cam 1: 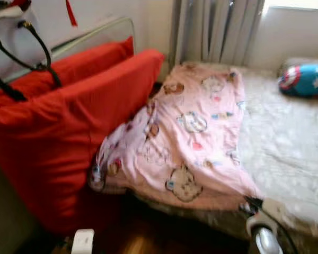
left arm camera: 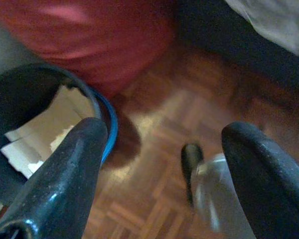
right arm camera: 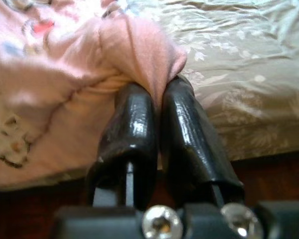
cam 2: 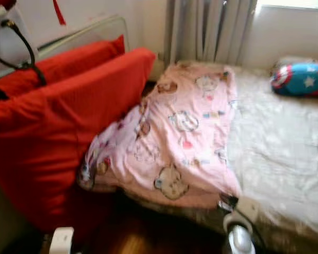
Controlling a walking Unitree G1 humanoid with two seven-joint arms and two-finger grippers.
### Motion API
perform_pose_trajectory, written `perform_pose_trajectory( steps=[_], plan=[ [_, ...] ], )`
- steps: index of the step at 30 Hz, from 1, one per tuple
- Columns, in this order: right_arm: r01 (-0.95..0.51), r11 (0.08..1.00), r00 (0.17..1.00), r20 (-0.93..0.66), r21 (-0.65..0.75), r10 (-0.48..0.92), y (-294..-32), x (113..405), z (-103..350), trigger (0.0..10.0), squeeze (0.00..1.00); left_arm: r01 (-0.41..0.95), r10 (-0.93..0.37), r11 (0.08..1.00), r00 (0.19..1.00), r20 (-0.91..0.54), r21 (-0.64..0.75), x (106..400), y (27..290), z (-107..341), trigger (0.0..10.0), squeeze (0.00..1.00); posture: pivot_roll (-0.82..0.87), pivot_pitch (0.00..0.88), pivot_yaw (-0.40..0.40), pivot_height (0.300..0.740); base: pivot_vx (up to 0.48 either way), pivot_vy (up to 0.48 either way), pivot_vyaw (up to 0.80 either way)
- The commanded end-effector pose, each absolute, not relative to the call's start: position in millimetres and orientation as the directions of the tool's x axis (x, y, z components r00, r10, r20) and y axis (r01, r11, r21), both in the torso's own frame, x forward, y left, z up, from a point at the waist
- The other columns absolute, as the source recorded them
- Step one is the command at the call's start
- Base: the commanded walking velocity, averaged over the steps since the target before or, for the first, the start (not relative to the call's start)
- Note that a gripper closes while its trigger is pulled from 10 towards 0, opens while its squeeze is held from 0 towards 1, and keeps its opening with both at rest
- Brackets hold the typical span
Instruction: Clean up the room
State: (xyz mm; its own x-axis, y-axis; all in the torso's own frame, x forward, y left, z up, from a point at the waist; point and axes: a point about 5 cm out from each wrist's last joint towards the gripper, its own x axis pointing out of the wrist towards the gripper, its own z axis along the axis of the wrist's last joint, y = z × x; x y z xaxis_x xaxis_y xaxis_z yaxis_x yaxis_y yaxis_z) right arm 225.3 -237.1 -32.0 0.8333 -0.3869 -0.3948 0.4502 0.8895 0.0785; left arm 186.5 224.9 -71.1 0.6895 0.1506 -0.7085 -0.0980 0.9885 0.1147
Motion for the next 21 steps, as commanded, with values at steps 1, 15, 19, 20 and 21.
perform_pose_trajectory(
  steps=[1, 15, 19, 20, 21],
  plan=[
    [0.442, 0.894, 0.861, -0.318, 0.078, -0.398, -237.9, 241.3, -17.3, 10.0, 0.00, -0.078, 0.142, 0.990, 0.647, -0.749, 0.120, 171.5, 222.2, -79.7, 10.0, 0.00, 0.00, 0.000, 0.004, 0.740, 0.000, 0.000, 0.00],
    [0.531, 0.847, 0.796, -0.351, 0.016, -0.493, -249.2, 232.5, -21.8, 10.0, 0.00, -0.067, 0.139, 0.990, 0.625, -0.768, 0.125, 165.3, 222.2, -82.9, 10.0, 0.00, 0.00, 0.000, 0.002, 0.740, 0.000, 0.000, 0.00],
    [0.518, 0.855, 0.745, -0.478, -0.026, -0.466, -243.6, 216.1, -40.9, 10.0, 0.00, -0.067, 0.138, 0.990, 0.627, -0.767, 0.124, 167.0, 222.8, -82.2, 10.0, 0.00, -0.01, 0.000, 0.000, 0.740, 0.000, 0.000, 0.00],
    [0.500, 0.865, 0.730, -0.521, -0.036, -0.443, -240.1, 211.9, -46.7, 10.0, 0.00, -0.066, 0.136, 0.990, 0.629, -0.765, 0.122, 168.1, 222.1, -81.8, 10.0, 0.00, -0.01, 0.000, 0.000, 0.740, 0.000, 0.000, 0.00],
    [0.483, 0.875, 0.703, -0.574, -0.047, -0.419, -235.6, 205.0, -54.4, 10.0, 0.00, -0.064, 0.134, 0.991, 0.633, -0.762, 0.121, 169.8, 221.0, -81.3, 10.0, 0.00, -0.01, 0.000, -0.001, 0.740, 0.000, 0.000, 0.00]
  ],
)
